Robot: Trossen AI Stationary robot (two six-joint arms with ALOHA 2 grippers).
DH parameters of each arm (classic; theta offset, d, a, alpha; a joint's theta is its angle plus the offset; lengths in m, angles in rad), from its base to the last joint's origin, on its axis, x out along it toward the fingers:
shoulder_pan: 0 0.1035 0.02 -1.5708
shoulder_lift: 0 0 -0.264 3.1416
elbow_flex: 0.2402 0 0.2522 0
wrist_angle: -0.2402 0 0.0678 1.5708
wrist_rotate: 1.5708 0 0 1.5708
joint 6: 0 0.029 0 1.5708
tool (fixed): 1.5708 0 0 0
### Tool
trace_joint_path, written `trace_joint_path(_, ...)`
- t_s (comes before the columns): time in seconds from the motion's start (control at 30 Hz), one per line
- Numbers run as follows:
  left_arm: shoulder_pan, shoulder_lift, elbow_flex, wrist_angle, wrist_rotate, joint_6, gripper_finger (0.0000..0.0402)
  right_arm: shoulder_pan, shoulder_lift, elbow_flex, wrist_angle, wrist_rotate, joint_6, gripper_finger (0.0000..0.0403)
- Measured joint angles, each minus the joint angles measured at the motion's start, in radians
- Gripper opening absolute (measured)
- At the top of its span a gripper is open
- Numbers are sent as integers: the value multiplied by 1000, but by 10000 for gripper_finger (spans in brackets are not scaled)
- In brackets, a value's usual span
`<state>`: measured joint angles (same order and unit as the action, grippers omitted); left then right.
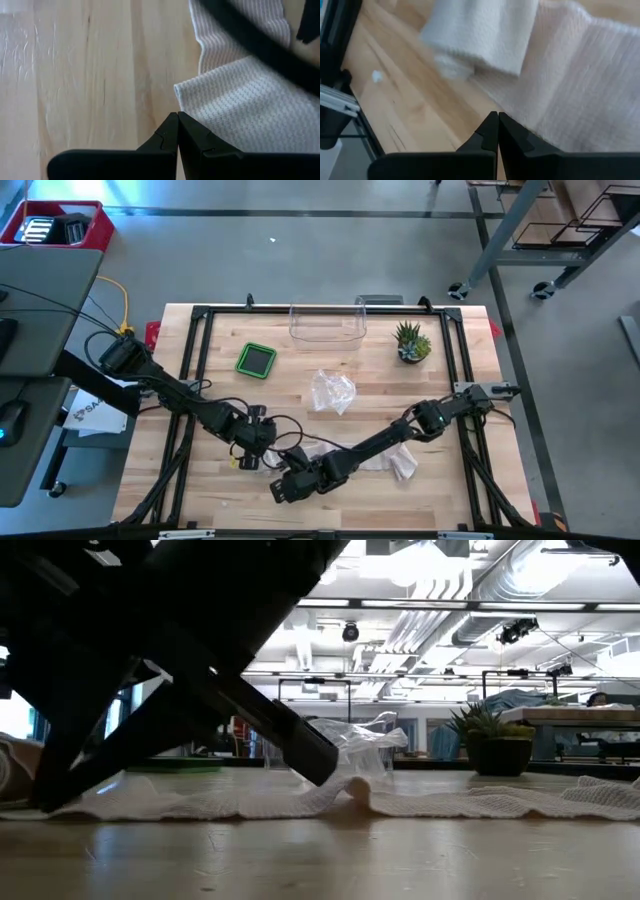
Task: Roll bandage
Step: Roll the bandage
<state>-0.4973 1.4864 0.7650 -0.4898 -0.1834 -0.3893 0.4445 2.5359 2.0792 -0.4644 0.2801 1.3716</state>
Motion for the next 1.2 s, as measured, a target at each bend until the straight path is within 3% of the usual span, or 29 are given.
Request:
trace_joint_path(0.23,-2,0,0,53,26,14,0,-27,0,0,-9,-3,-2,0)
trace_joint_path(0.57,-1,0,0,-15,16,100,0,-22,-36,1,79,-69,-53,0)
trace_joint_path(1.2,-1,0,0,57,31,105,0,-4,16,1,14,-83,87,0)
